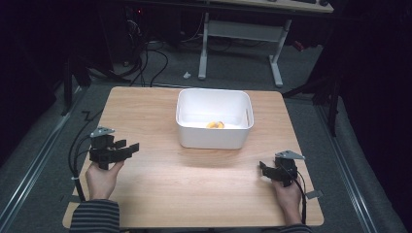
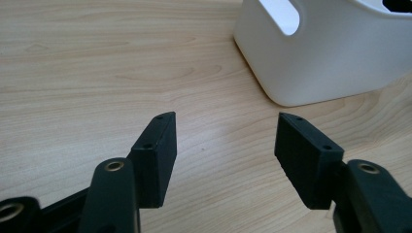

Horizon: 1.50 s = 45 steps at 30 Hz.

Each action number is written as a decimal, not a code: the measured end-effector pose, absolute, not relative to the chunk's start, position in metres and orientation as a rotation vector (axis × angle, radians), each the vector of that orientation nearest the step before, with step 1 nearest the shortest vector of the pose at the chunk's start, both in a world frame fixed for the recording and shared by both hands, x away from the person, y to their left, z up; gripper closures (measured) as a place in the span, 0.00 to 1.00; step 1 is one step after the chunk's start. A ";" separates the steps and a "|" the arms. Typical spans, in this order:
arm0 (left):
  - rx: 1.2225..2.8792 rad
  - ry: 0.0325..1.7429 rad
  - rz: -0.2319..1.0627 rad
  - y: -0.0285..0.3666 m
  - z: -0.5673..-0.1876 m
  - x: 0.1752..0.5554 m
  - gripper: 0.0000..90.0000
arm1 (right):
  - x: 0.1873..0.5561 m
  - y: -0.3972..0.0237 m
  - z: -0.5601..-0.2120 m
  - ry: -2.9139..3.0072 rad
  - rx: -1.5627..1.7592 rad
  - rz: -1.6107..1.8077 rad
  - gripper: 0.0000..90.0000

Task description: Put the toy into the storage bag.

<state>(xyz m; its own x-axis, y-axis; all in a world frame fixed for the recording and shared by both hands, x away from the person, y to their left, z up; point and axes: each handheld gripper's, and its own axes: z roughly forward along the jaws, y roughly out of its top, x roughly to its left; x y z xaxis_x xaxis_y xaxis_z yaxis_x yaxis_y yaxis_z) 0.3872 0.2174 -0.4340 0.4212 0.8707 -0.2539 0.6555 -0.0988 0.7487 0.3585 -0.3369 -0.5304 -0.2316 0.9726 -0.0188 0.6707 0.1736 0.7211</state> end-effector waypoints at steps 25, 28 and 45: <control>1.907 1.319 0.280 0.188 -0.483 0.387 0.42 | 0.358 -0.337 -0.530 1.972 1.544 0.822 0.33; 1.917 1.313 0.287 0.184 -0.486 0.386 0.42 | 0.358 -0.337 -0.530 1.972 1.545 0.823 0.33; 1.988 1.286 0.311 0.162 -0.508 0.385 0.38 | 0.358 -0.337 -0.530 1.971 1.545 0.822 0.33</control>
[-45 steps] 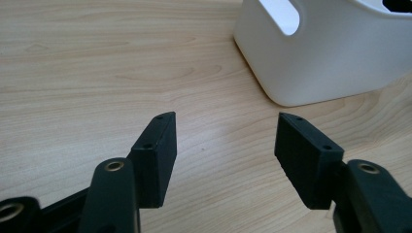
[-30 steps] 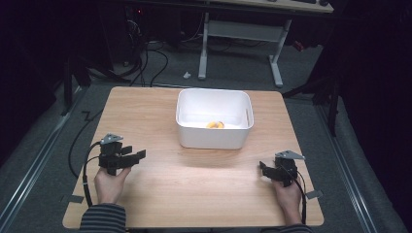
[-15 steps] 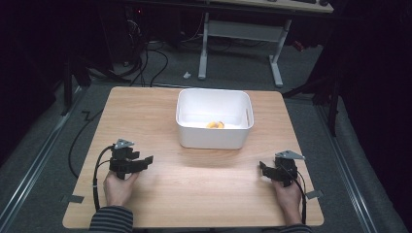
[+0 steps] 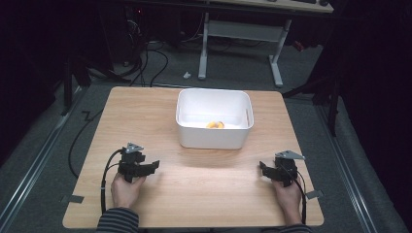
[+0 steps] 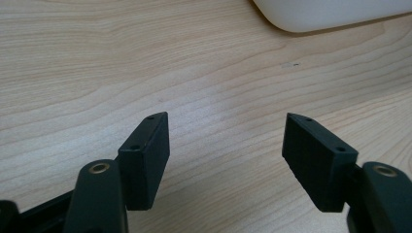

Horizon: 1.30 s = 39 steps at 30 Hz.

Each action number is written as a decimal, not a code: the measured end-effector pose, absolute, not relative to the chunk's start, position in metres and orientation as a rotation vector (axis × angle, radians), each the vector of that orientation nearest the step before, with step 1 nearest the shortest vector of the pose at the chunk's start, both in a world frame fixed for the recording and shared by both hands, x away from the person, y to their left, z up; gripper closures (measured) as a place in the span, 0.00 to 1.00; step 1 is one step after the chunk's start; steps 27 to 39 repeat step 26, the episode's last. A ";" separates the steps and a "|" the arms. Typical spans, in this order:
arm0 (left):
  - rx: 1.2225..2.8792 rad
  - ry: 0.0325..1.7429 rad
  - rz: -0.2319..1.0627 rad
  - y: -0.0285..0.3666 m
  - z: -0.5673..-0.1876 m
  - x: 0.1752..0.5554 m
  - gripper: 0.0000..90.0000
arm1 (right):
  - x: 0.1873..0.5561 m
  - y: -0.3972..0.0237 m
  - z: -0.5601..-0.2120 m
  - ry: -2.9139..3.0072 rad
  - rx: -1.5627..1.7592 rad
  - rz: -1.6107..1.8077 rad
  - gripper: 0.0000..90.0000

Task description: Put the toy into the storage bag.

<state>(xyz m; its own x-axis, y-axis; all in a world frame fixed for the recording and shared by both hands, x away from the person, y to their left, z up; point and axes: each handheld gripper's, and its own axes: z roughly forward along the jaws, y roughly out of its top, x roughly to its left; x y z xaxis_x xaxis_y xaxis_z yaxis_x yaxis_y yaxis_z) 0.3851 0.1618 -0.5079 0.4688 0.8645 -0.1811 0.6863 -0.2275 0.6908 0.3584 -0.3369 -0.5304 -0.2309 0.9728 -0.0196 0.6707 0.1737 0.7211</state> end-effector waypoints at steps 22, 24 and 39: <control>2.024 1.232 0.531 0.140 -0.536 0.381 0.29 | 0.358 -0.337 -0.530 1.970 1.544 0.822 0.33; 2.024 1.234 0.532 0.140 -0.536 0.381 0.29 | 0.358 -0.337 -0.530 1.970 1.544 0.821 0.33; 2.024 1.235 0.531 0.140 -0.536 0.380 0.28 | 0.358 -0.337 -0.530 1.970 1.545 0.822 0.33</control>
